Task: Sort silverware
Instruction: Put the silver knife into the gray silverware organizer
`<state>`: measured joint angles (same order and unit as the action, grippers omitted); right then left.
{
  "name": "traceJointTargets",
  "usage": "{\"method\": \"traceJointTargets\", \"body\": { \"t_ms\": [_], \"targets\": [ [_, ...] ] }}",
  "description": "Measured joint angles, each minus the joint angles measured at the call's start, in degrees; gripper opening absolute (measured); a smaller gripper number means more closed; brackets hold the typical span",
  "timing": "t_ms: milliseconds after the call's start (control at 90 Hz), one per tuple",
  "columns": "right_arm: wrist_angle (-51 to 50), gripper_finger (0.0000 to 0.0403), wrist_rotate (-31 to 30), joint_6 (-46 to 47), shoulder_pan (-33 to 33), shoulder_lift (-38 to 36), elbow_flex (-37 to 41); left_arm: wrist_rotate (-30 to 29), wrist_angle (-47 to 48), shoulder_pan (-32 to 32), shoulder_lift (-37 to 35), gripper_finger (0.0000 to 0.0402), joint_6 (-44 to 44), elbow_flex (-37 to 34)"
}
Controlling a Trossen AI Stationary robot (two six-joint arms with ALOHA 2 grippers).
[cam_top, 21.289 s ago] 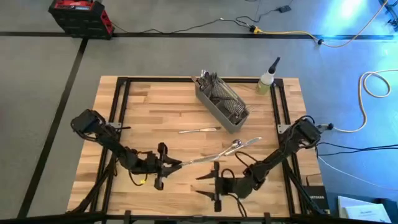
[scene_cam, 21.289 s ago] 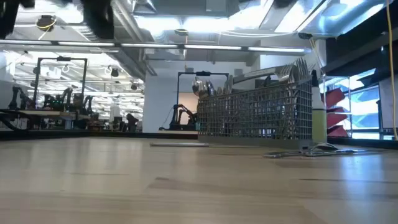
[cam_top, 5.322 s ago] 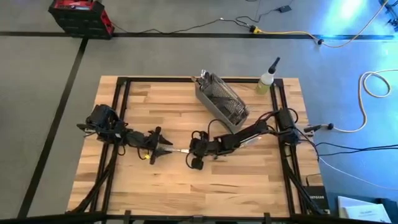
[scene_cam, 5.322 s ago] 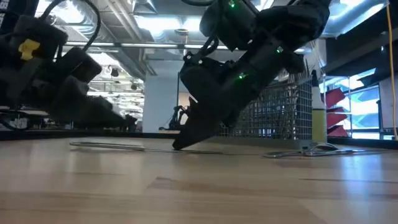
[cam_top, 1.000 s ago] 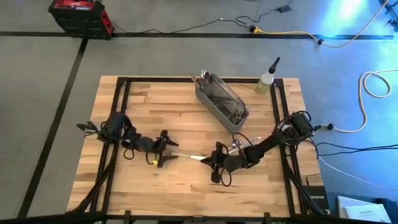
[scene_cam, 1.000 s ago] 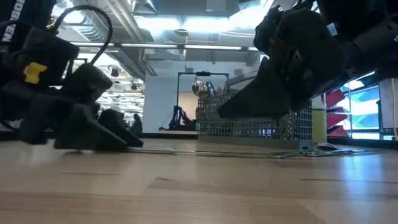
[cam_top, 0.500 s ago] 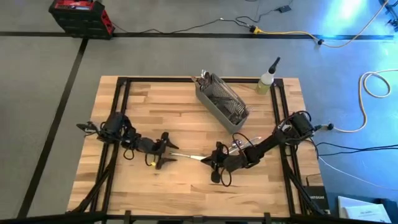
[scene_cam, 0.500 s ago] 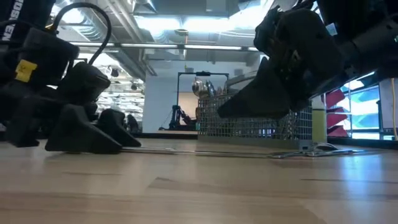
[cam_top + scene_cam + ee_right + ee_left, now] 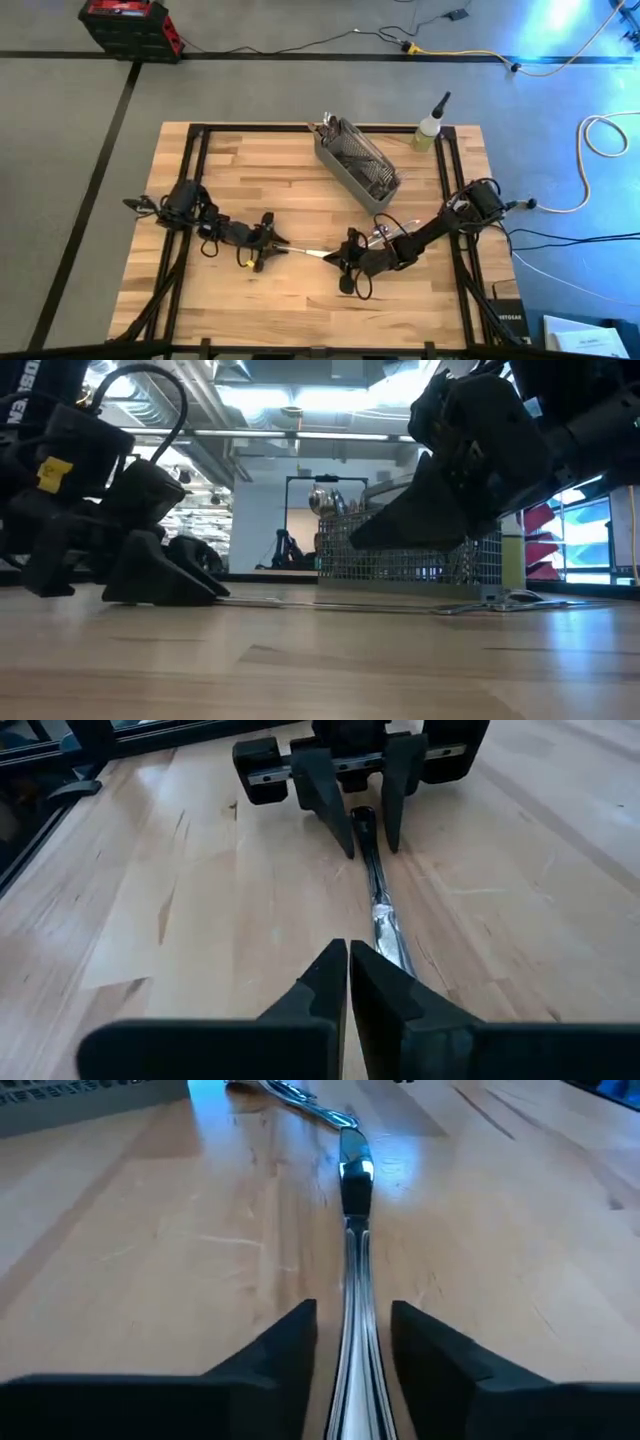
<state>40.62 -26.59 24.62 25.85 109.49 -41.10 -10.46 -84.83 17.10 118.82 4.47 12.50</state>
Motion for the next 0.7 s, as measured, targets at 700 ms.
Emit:
{"method": "traceJointTargets", "body": {
  "t_ms": [700],
  "targets": [
    [16.27, 0.0001, 8.71, -1.69, 0.38, -0.76, -1.88, 1.38, -3.50, 1.55, 0.27, 0.0043, 0.37, 0.09]
  ]
}}
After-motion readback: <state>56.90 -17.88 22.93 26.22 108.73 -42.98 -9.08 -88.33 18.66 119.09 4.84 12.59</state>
